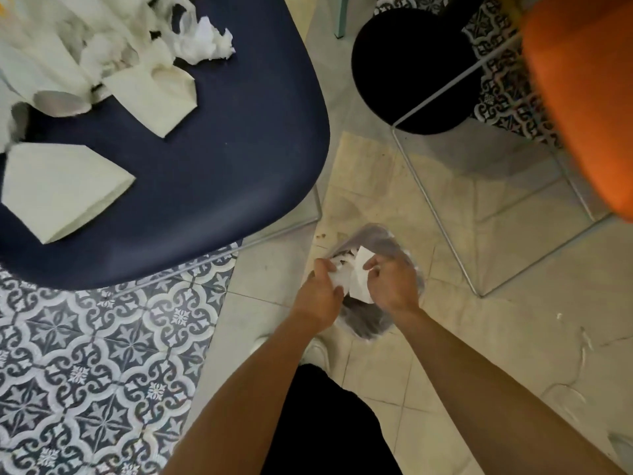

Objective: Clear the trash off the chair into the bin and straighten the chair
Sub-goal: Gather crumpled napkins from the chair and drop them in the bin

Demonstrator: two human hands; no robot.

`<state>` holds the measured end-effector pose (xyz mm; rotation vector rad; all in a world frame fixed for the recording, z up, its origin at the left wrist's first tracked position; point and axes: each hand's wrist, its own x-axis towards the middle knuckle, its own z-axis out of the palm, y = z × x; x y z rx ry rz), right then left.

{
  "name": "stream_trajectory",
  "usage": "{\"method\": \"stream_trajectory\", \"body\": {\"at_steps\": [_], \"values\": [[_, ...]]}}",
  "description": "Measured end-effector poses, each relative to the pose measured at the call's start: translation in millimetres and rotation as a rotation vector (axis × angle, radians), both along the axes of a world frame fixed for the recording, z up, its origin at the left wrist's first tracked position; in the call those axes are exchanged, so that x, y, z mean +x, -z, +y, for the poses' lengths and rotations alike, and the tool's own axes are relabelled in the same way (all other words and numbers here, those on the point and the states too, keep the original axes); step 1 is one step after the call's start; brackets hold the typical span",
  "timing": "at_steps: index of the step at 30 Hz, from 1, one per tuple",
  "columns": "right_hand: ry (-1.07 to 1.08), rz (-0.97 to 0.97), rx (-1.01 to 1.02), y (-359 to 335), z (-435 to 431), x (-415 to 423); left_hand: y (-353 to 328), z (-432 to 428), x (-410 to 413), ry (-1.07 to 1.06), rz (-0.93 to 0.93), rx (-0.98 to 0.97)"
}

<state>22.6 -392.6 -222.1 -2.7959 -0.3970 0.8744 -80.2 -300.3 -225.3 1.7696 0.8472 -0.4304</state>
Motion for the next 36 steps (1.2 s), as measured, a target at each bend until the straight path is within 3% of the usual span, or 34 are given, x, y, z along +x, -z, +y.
{"method": "stream_trajectory", "body": {"at_steps": [7,14,24,36], "values": [[0.017,0.110,-0.086,79.2,-22.4,-0.3,71.3,-10.0,19.1,0.190,0.050,0.067],[0.017,0.190,-0.092,108.1,-26.2,1.5,97.9,-12.2,29.7,0.296,0.071,0.105],[0.035,0.163,-0.063,75.3,-12.1,-3.0,65.4,-4.5,20.2,0.255,-0.053,0.170],[-0.019,0.085,0.072,-55.4,24.0,-20.4,-57.4,28.7,-13.1,0.044,-0.213,0.261]]}}
